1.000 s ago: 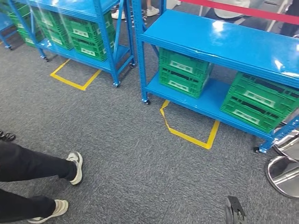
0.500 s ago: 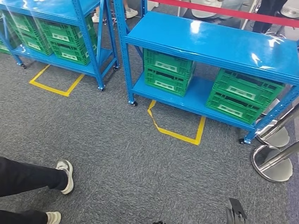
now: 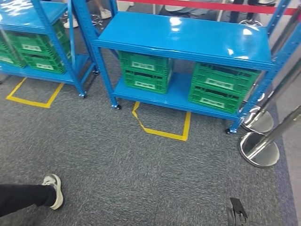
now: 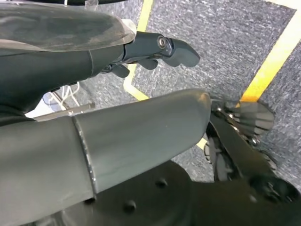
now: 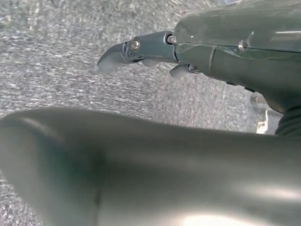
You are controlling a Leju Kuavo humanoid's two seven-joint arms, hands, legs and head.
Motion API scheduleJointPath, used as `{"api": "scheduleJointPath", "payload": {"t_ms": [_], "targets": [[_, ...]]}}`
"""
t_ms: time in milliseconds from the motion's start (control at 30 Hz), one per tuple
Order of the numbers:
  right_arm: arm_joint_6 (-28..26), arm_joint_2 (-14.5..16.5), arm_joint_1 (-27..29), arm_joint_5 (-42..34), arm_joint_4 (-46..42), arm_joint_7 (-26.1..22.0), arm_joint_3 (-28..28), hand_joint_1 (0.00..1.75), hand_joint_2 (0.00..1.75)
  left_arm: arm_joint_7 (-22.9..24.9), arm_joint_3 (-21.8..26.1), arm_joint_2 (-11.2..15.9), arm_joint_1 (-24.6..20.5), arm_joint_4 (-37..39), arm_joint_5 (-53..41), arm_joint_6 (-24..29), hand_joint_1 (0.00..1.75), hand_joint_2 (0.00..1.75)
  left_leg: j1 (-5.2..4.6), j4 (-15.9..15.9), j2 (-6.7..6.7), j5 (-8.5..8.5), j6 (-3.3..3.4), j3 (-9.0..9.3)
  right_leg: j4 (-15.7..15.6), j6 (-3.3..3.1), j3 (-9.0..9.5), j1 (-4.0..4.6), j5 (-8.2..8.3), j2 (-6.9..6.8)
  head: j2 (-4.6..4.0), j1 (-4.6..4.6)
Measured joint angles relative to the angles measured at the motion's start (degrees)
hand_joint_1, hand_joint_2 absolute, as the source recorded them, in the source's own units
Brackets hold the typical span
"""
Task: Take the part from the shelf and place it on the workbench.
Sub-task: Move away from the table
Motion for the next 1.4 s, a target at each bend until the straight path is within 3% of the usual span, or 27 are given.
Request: {"api": "scheduleJointPath", "payload": {"t_ms": [67, 133, 200, 233, 300, 367, 433, 467, 500, 533, 600, 667, 767, 833, 867, 900, 967, 1000, 1033, 1100, 1167, 1200, 1300, 1400], "targets": [[0.0, 0.0, 0.0, 0.0, 0.0, 0.0, 0.0, 0.0, 0.0, 0.0, 0.0, 0.0, 0.0, 0.0, 0.0, 0.0, 0.0, 0.0, -0.05, -6.5, -0.67, 4.42, 0.56, 2.54, 0.0, 0.03, 0.18, 0.04, -0.01, 1.21, 0.0, -0.29], [0.0, 0.0, -0.1, 0.0, 0.0, -0.1, 0.0, 0.0, 0.0, 0.1, 0.0, 0.2, 0.0, 0.0, 0.0, 0.0, 0.0, 0.0, -0.1, -14.6, -2.42, 7.86, 1.14, 5.84, 0.2, 0.26, 0.05, 0.24, -0.15, 2.33, 0.0, -0.56], [0.0, 0.1, -0.1, 0.0, 0.0, -0.3, 0.0, 0.0, 0.0, 0.2, 0.0, 0.3, -0.1, 0.0, 0.0, 0.0, 0.0, 0.0, -0.23, -17.6, -3.09, 8.39, 1.34, 7.02, 0.3, 0.78, -0.34, 0.25, -0.23, 3.24, 0.0, -0.52], [0.0, 0.1, -0.1, 0.0, 0.0, -0.3, 0.0, 0.0, 0.0, 0.3, 0.0, 0.3, -0.1, 0.0, 0.0, 0.0, 0.0, 0.0, -0.13, -17.8, -2.58, 8.37, 1.42, 7.15, 0.2, 1.12, -0.61, 0.19, -0.19, 3.67, 0.0, -0.45], [0.0, 0.0, 0.1, 0.0, 0.0, -0.4, 0.0, 0.0, 0.0, 0.3, 0.0, 0.2, -0.2, 0.0, 0.0, 0.0, 0.0, 0.0, 0.03, -18.4, -1.56, 8.56, 1.97, 7.46, 1.3, 1.71, -1.28, 0.07, -1.02, 2.71, 0.0, -0.16], [0.0, 0.0, 0.0, -0.1, 0.0, -0.4, 0.0, 0.0, 0.0, 0.3, 0.0, 0.2, -0.2, 0.0, 0.0, 0.0, 0.0, 0.0, 0.18, -18.8, -0.38, 8.68, 2.48, 7.7, 6.4, 2.14, -3.56, -0.02, -4.17, 0.34, 0.0, 0.64], [0.0, 0.0, 0.0, -0.2, 0.0, -0.4, 0.0, 0.0, 0.0, 0.3, 0.0, 0.3, -0.1, 0.0, 0.0, 0.0, 0.0, 0.0, 0.11, -18.8, 0.71, 8.59, 2.66, 7.74, 14.3, 2.64, -7.11, -0.19, -7.85, -0.91, 0.0, 1.39], [0.0, 0.0, 0.0, -0.2, 0.0, -0.4, 0.0, 0.0, 0.0, 0.3, 0.0, 0.3, 0.0, 0.0, 0.0, 0.0, 0.0, 0.0, 0.09, -18.8, 1.23, 8.55, 2.63, 7.78, 16.8, 2.88, -8.17, -0.34, -8.51, -1.12, 0.0, 1.59], [0.0, 0.0, 0.1, -0.2, 0.0, -0.4, 0.0, 0.0, 0.0, 0.3, 0.0, 0.2, 0.0, 0.0, 0.0, 0.0, 0.0, 0.0, 0.12, -18.8, 1.71, 8.48, 2.56, 7.85, 17.2, 3.09, -8.23, -0.52, -8.09, -1.29, 0.0, 1.75], [0.0, 0.0, 0.1, -0.2, 0.0, -0.4, 0.0, 0.0, 0.0, 0.3, 0.0, 0.2, 0.0, 0.0, 0.0, 0.0, 0.0, 0.0, 0.17, -18.7, 2.12, 8.38, 2.42, 7.99, 15.2, 3.26, -7.12, -0.7, -6.57, -1.53, 0.0, 1.95], [0.0, 0.0, 0.1, -0.2, 0.0, -0.4, 0.0, 0.0, 0.0, 0.3, 0.0, 0.1, 0.0, 0.0, 0.0, 0.0, 0.0, 0.0, 0.21, -18.6, 2.91, 8.04, 1.9, 8.39, 7.1, 3.5, -2.93, -0.84, -2.72, -3.1, 0.0, 2.49], [0.0, 0.0, 0.0, -0.2, 0.0, -0.5, 0.0, 0.0, 0.0, 0.3, 0.0, 0.1, 0.0, 0.0, -0.1, 0.0, 0.0, 0.0, -0.07, -18.3, 3.65, 7.72, 1.21, 8.59, 1.5, 3.08, -0.39, -0.68, -1.1, -4.48, 0.0, 2.91], [0.0, 0.0, 0.1, -0.2, 0.0, -0.5, 0.0, 0.0, 0.0, 0.3, 0.0, 0.1, -0.2, 0.0, -0.1, 0.0, 0.0, 0.0, -0.19, -18.2, 4.57, 7.56, 0.29, 8.8, 0.8, 1.8, -0.3, -0.45, -1.07, -3.69, 0.0, 2.16], [0.0, 0.0, 0.1, -0.2, 0.0, -0.5, 0.0, 0.0, 0.0, 0.3, 0.0, 0.1, -0.3, 0.0, -0.1, 0.0, 0.0, 0.0, 0.02, -15.9, 3.18, 5.72, -0.22, 7.97, 0.6, 0.99, -0.09, -0.51, -0.71, -2.87, 0.0, 1.58], [0.0, 0.0, 0.0, -0.2, 0.0, -0.5, 0.0, 0.0, 0.0, 0.3, 0.0, 0.1, -0.3, 0.0, -0.1, 0.0, 0.0, 0.0, 0.09, -12.9, 1.99, 3.87, -0.38, 6.6, 0.5, 0.65, -0.03, -0.53, -0.51, -2.49, 0.0, 1.22], [0.0, 0.0, 0.0, -0.2, 0.0, -0.5, 0.0, 0.0, 0.44, 0.3, 0.0, 0.0, -0.3, 0.0, -0.1, 0.0, 0.0, 0.0, 0.08, -8.7, 0.98, 1.77, -0.38, 4.62, 0.5, 0.43, -0.25, -0.42, -0.37, -2.06, 0.0, 0.79], [0.0, 0.0, -0.1, -0.2, 0.0, -0.5, 0.0, 0.0, 0.44, 0.3, 0.0, 0.0, -0.1, 0.0, -0.1, 0.0, 0.0, 0.0, 0.02, -1.1, 0.21, -0.85, -0.24, 0.74, 0.5, 0.19, -0.51, -0.13, -0.23, -1.13, 0.0, 0.19], [0.0, 0.0, 0.0, -0.2, 0.0, -0.5, 0.0, 0.0, 0.44, 0.3, 0.0, 0.0, 0.0, 0.0, -0.1, 0.0, 0.0, 0.0, -0.04, 0.1, 0.11, -0.54, -0.06, -0.1, 0.5, 0.15, -0.54, 0.01, -0.2, -0.67, 0.0, -0.01], [-0.1, 0.0, 0.0, -0.1, 0.0, -0.4, 0.0, 0.0, 0.0, 0.3, 0.0, 0.0, 0.1, 0.0, -0.1, 0.0, 0.0, 0.0, -0.14, -1.2, 0.05, 0.92, 0.24, 0.21, 0.5, 0.13, -0.48, 0.12, -0.2, -0.26, 0.0, -0.16], [-0.1, 0.0, 0.0, 0.0, 0.0, -0.3, 0.0, 0.0, 0.0, 0.3, 0.0, 0.1, 0.0, 0.0, -0.1, 0.0, 0.0, 0.0, -0.51, -9.0, -0.29, 5.4, 1.18, 3.42, 0.5, 0.13, -0.31, 0.23, -0.22, 0.44, 0.0, -0.51], [-0.2, 0.0, 0.0, 0.1, 0.0, -0.1, 0.0, 0.0, 0.0, 0.3, 0.0, 0.2, -0.2, 0.0, 0.0, 0.0, 0.0, 0.0, -0.84, -16.0, -0.6, 8.04, 1.77, 6.28, 0.6, 0.31, -0.35, 0.48, -0.38, 0.85, 0.0, -0.74], [-0.2, 0.0, 0.0, 0.1, 0.0, 0.0, 0.0, 0.0, 0.0, 0.3, 0.0, 0.3, -0.3, 0.0, 0.0, 0.0, 0.0, 0.0, -0.87, -17.4, -0.67, 8.28, 1.6, 6.83, 0.7, 0.12, -0.47, 0.63, -0.66, 0.91, 0.0, -0.69], [-0.1, -0.1, 0.1, 0.3, 0.0, 0.1, 0.0, 0.0, 0.0, 0.4, 0.0, 0.1, -0.3, 0.0, 0.1, 0.0, 0.0, 0.0, -0.99, -17.9, -0.6, 8.16, 1.01, 7.26, 0.7, -0.27, -0.65, 0.68, -1.2, 0.79, 0.0, -0.23], [0.0, -0.1, 0.1, 0.5, 0.0, 0.2, 0.0, 0.0, 0.0, 0.5, 0.0, 0.1, -0.2, 0.0, 0.4, 0.0, 0.0, 0.0, -1.2, -17.9, -0.65, 8.09, 1.35, 7.47, 0.4, 0.34, -0.36, 0.47, -1.06, 0.74, 0.0, -0.02]]}}
